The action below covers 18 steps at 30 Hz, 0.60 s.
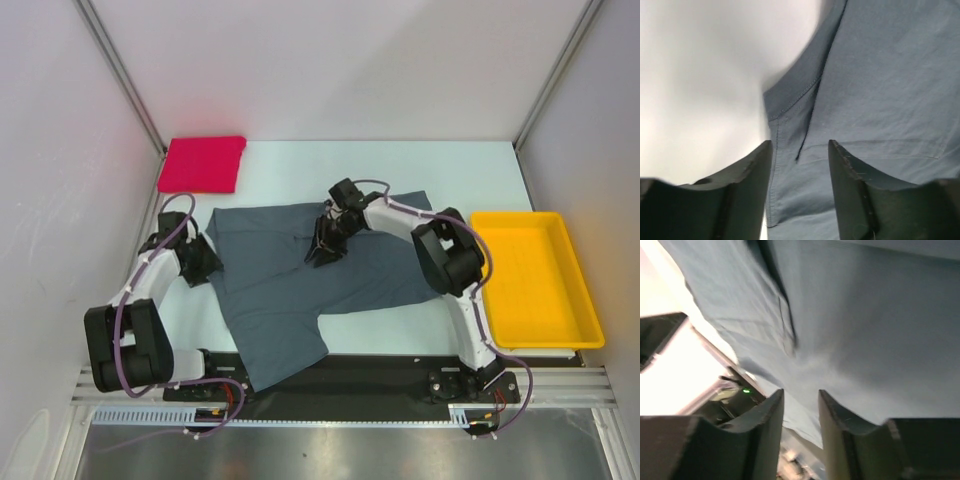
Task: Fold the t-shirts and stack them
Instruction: Fold the tshirt
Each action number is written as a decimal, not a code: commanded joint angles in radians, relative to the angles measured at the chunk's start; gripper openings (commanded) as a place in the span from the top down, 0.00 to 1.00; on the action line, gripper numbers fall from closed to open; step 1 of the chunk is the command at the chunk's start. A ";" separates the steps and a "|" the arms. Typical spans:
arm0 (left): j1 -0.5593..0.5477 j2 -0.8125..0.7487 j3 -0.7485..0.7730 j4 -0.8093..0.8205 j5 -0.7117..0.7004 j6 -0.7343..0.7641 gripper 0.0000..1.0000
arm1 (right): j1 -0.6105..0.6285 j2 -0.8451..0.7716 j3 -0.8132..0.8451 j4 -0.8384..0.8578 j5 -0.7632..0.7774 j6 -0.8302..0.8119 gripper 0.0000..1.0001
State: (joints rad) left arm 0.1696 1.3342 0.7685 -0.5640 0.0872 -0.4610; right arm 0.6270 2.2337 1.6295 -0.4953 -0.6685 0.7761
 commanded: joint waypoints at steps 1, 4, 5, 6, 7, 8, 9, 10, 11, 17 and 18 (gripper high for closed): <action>0.007 -0.052 0.063 0.016 -0.032 0.033 0.43 | -0.065 -0.193 0.020 -0.181 0.156 -0.214 0.59; 0.007 0.003 0.112 0.093 0.028 0.051 0.35 | -0.145 -0.303 -0.057 -0.233 0.216 -0.323 0.56; 0.007 0.025 0.145 0.117 0.029 0.048 0.33 | -0.168 -0.333 -0.080 -0.248 0.225 -0.342 0.55; 0.007 0.083 0.167 0.127 0.035 0.044 0.33 | -0.197 -0.357 -0.097 -0.259 0.237 -0.377 0.55; 0.007 0.107 0.190 0.134 0.039 0.044 0.33 | -0.222 -0.380 -0.133 -0.265 0.256 -0.392 0.54; 0.007 0.140 0.234 0.145 0.042 0.045 0.33 | -0.275 -0.429 -0.149 -0.279 0.260 -0.405 0.53; 0.007 0.161 0.256 0.144 0.043 0.041 0.34 | -0.300 -0.450 -0.166 -0.285 0.265 -0.431 0.52; 0.005 0.193 0.273 0.147 0.043 0.038 0.35 | -0.321 -0.469 -0.193 -0.296 0.276 -0.445 0.52; 0.004 0.200 0.294 0.153 0.045 0.032 0.36 | -0.344 -0.485 -0.206 -0.317 0.282 -0.457 0.52; -0.134 0.227 0.334 0.165 0.025 0.015 0.36 | -0.473 -0.618 -0.429 -0.307 0.291 -0.469 0.48; -0.154 0.241 0.356 0.158 0.019 0.013 0.36 | -0.508 -0.653 -0.465 -0.296 0.291 -0.460 0.48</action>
State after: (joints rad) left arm 0.0929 1.5497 1.0542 -0.4294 0.1062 -0.4393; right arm 0.1608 1.6653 1.2667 -0.7582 -0.3965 0.3458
